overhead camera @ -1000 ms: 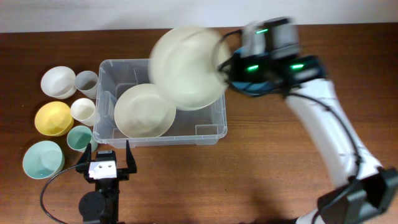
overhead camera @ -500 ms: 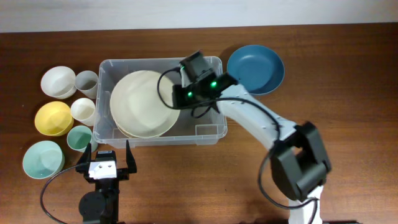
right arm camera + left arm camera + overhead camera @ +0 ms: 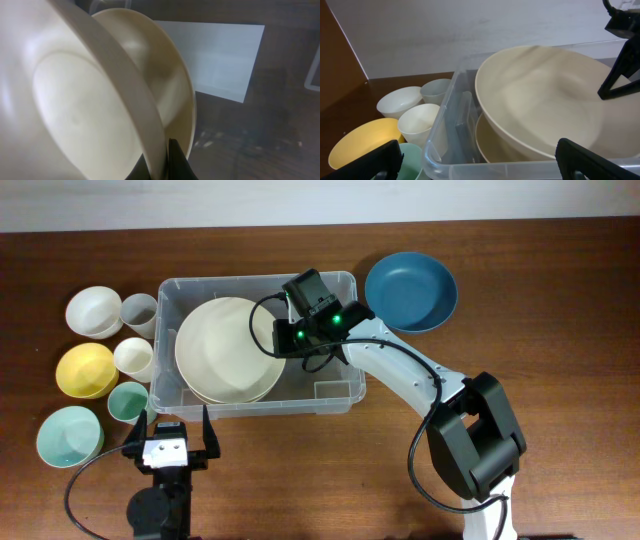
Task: Pack container
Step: 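Carry the bowl left and stack it on the bowl in the bin, then move the right gripper to the rim of the dark blue plate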
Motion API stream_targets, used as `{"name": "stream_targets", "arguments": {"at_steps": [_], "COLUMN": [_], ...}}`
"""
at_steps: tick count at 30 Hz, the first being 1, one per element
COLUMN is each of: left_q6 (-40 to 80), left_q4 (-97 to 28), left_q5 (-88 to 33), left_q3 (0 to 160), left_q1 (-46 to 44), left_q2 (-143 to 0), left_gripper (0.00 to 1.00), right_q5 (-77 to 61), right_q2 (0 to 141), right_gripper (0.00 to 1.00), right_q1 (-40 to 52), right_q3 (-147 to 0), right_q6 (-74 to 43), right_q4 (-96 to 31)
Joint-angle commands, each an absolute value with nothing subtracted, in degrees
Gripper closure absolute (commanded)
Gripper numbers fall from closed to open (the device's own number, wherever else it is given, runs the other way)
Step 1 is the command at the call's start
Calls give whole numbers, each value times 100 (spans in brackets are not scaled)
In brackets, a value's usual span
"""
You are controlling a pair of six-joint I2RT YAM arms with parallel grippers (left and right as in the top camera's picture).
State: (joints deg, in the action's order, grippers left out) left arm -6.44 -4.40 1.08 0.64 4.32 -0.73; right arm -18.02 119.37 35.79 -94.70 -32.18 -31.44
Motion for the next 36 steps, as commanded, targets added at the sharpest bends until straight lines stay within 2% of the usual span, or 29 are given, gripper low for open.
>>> {"name": "stream_targets", "arguments": {"at_steps": [1, 4, 5, 8, 11, 19, 25, 31, 36], "left_q6": [-735, -735, -735, -735, -735, -735, -735, -735, -735], "left_q4": [-473, -473, -473, -473, -473, -473, -473, -473, -473], "left_q5": [126, 126, 126, 126, 126, 126, 126, 126, 126], "left_q3": [49, 49, 49, 49, 49, 49, 49, 49, 49], "left_q1": [467, 467, 467, 467, 467, 467, 467, 467, 467], "left_q2": [-40, -40, -40, -40, -40, -40, -40, -40, -40], "left_gripper": [0, 0, 0, 0, 0, 0, 0, 0, 0], "right_q5": [-1907, -1951, -2003, -2154, -2226, -2088, -799, 1247, 1562], "right_q2": [11966, 11966, 11966, 11966, 11966, 11867, 11533, 11257, 11253], "right_gripper": [92, 80, 73, 45, 31, 28, 27, 11, 3], "right_q1": [3649, 3649, 3649, 3649, 3647, 3524, 3361, 2862, 1785], "right_q3": [-9515, -9515, -9515, -9515, -9515, -9749, -10698, -12331, -13218], "right_q6": [-3376, -3376, -3376, -3376, -3374, -3061, -2674, -2711, -3236], "right_q4": [-3096, -3103, -3100, -3103, -3100, -3203, -4329, -5972, -7157]}}
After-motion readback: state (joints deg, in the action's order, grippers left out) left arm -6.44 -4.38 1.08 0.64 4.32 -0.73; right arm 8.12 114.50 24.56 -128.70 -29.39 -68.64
